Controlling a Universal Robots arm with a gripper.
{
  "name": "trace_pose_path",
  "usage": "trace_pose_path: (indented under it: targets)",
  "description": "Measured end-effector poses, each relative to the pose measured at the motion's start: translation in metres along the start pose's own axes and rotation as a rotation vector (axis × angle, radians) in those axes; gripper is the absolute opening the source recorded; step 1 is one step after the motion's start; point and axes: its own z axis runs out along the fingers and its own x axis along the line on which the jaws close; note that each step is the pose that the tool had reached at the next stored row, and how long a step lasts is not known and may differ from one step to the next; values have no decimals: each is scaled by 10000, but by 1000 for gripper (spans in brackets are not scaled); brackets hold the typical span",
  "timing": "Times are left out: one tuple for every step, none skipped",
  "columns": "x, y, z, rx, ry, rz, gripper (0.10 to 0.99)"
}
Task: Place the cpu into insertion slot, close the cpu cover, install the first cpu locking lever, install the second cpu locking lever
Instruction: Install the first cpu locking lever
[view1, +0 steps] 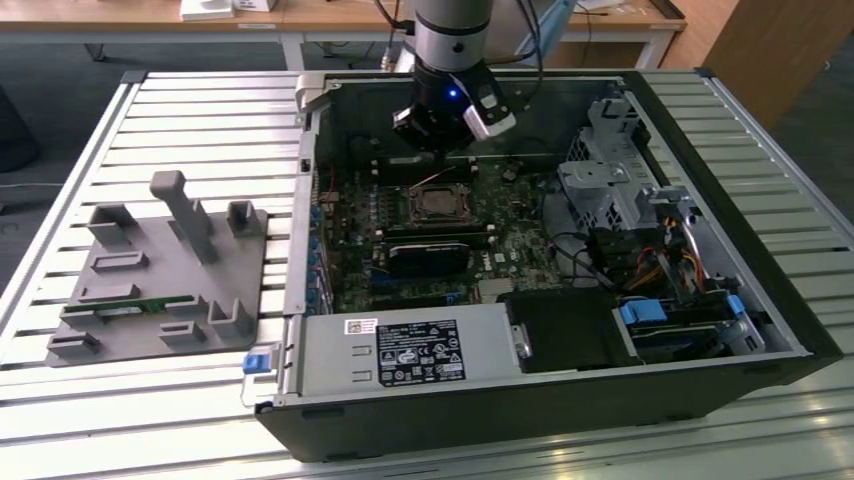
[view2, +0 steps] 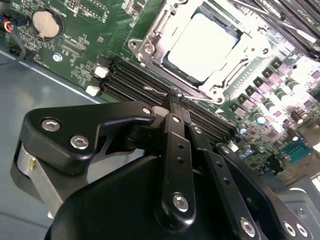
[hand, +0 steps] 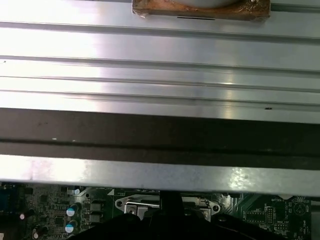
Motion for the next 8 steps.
trace_pose_path:
  targets:
    - [-12, 0, 3, 0, 0, -1, 118]
    - [-23, 0, 7, 0, 0, 0, 118]
    - [-31, 0, 10, 1, 0, -1, 118]
    - [-38, 1, 14, 1, 0, -1, 118]
    - [-44, 1, 19, 0, 0, -1, 118]
    - [-50, 2, 25, -1, -1, -1, 118]
    - [-57, 2, 31, -1, -1, -1, 118]
    - [-65, 3, 37, 0, 0, -1, 118]
